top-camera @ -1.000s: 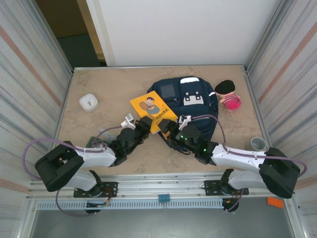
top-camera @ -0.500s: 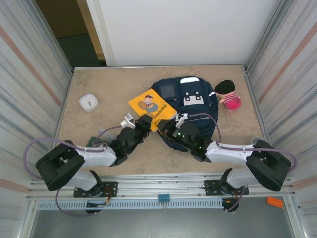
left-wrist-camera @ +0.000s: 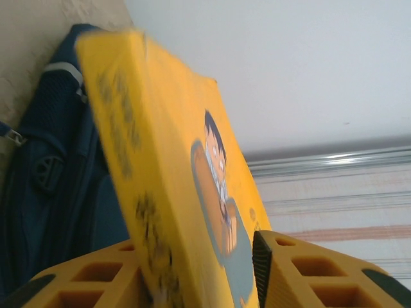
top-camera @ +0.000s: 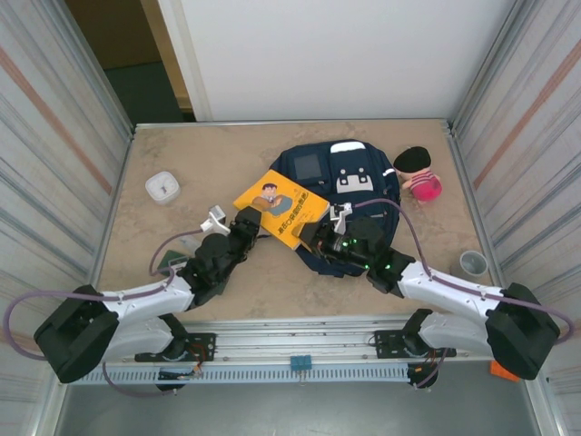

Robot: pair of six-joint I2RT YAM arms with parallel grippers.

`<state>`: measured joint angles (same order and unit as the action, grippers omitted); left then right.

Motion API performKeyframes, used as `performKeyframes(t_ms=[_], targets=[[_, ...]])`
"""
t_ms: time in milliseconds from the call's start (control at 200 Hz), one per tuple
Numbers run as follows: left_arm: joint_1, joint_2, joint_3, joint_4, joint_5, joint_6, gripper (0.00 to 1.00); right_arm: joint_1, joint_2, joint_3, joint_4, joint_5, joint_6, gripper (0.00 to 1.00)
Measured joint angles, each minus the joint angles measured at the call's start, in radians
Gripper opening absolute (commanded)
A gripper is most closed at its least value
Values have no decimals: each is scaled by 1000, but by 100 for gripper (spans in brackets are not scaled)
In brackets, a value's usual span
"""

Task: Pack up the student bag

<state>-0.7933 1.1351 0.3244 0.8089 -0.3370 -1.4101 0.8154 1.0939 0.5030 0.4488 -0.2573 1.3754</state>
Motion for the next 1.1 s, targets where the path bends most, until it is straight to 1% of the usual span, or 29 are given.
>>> performKeyframes(t_ms=[90, 160, 195, 246, 281, 326, 331, 336, 366, 386, 431, 496, 581, 732, 847, 937, 1012, 1057, 1097], targets=[[18, -3, 0, -14, 10, 12, 42, -10, -23, 2, -34, -43, 0, 3], [33, -4, 0, -20, 22, 19, 38, -16, -34, 6, -44, -77, 1, 4], [40, -4, 0, -21, 25, 21, 32, -18, -39, 6, -47, -93, 1, 5], [49, -4, 0, -19, 33, 19, 11, -21, -47, 6, -53, -110, 2, 8], [53, -4, 1, -5, 40, -3, 0, -23, -50, 6, -64, -113, 2, 14], [53, -7, 9, 13, 45, -24, 0, -28, -50, 6, -73, -119, 4, 30], [53, -7, 9, 13, 45, -24, 0, -30, -50, 6, -73, -119, 7, 33], [54, -7, 10, 13, 47, -24, 0, -31, -50, 6, -72, -119, 8, 33], [55, -6, 14, 18, 51, -27, 0, -32, -51, 8, -68, -122, 5, 41], [55, -6, 16, 19, 53, -27, 0, -33, -55, 8, -69, -122, 5, 44], [55, -4, 17, 20, 60, -26, 0, -34, -60, 8, -70, -121, 7, 48], [55, 10, 18, 26, 69, -27, 0, -34, -64, 8, -67, -102, 11, 51], [58, 35, 23, 40, 80, -32, 0, -29, -63, 3, -51, -47, 23, 51], [61, 91, 41, 92, 86, -47, 0, -18, -45, -5, 12, 51, 34, 49], [60, 146, 48, 147, 95, -66, 0, -10, -11, -6, 53, 114, 37, 44], [58, 183, 52, 185, 105, -86, 0, -8, -3, -9, 59, 156, 37, 27], [51, 204, 60, 208, 107, -100, 0, -8, -3, -18, 58, 186, 26, 11], [48, 212, 62, 216, 104, -109, 8, -12, -8, -22, 56, 190, 29, 3], [44, 215, 63, 217, 105, -112, 18, -17, -20, -26, 48, 189, 22, 0]])
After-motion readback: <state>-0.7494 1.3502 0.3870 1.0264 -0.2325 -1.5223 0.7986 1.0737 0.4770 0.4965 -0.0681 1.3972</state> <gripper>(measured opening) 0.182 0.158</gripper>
